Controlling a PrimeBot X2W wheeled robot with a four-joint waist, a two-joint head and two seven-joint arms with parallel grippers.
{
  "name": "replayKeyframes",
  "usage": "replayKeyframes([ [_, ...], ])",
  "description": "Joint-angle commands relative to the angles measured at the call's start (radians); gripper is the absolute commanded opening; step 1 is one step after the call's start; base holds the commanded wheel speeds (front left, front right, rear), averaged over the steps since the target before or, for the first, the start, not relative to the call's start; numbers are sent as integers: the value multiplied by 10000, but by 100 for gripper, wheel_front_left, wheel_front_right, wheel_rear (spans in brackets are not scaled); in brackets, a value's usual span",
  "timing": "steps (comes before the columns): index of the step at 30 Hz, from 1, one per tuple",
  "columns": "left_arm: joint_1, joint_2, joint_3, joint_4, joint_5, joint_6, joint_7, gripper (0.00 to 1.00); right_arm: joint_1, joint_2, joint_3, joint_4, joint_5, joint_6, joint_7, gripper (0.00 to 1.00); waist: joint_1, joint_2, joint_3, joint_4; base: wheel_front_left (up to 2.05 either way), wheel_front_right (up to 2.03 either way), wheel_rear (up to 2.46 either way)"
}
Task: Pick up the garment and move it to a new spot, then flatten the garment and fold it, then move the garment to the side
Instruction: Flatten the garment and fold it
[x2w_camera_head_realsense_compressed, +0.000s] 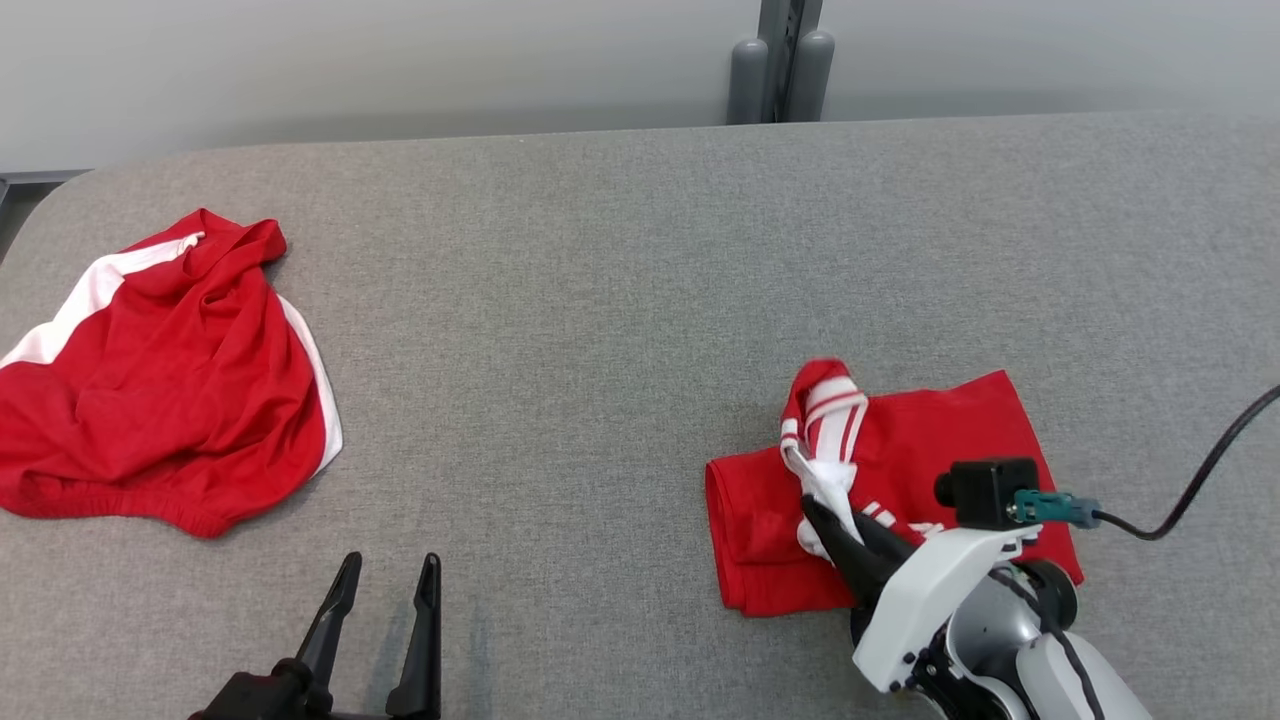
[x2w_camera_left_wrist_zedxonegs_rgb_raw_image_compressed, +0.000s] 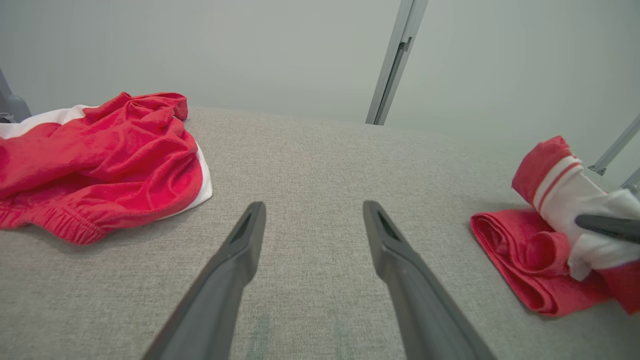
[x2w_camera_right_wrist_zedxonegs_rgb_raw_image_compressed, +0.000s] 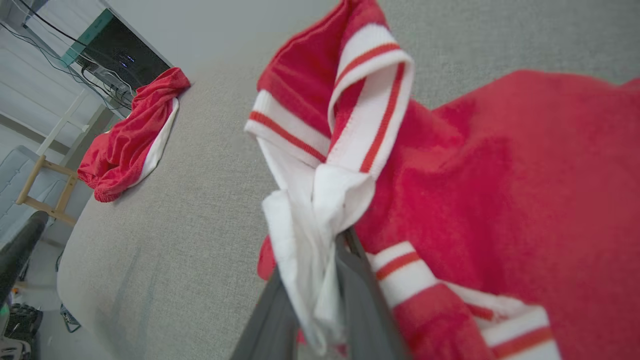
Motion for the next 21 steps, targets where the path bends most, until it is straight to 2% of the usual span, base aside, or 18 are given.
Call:
replayKeyframes([
  [1,46,17,50,11,2,-12,-43,100,-167,9,11,-11,-176,5,-327,100,0,0,-14,-25,0,0,0],
  [5,81,5,110,22,22,-44,-43,100,-75,25,-202,-481,-254,5,-933,100,0,0,-57,-105,0,0,0],
  [8,250,3,181,-10,45,-30,-43,100,425,-54,-440,-1498,-276,5,-1137,100,0,0,-163,-180,0,0,0],
  [12,449,-6,300,-116,8,53,-43,100,1247,-524,-1383,-3337,-479,5,-1405,100,0,0,-296,-333,0,0,0],
  [14,506,-2,315,-178,-45,113,-43,100,1644,-695,-2157,-3873,-527,5,-1686,100,0,0,-301,-411,0,0,0],
  [15,508,-5,265,-204,-90,118,-43,100,1767,-883,-2561,-3978,-799,3,-1837,85,0,0,-286,-432,0,0,0],
  [16,501,-9,210,-223,-111,129,-44,100,1805,-1035,-2879,-3960,-1029,5,-1981,44,0,0,-258,-455,0,0,0],
  [17,461,-9,168,-246,-120,145,-44,100,1810,-1114,-3016,-3835,-1277,5,-2128,9,0,0,-211,-474,0,0,0],
  [18,396,-5,126,-245,-130,134,-44,100,1827,-1210,-3081,-3615,-1601,5,-2274,0,0,0,-168,-475,0,0,0],
  [21,146,-4,-31,-231,-135,115,-44,100,1439,-1457,-2351,-2267,-2486,5,-3072,0,0,0,71,-391,0,0,0],
])
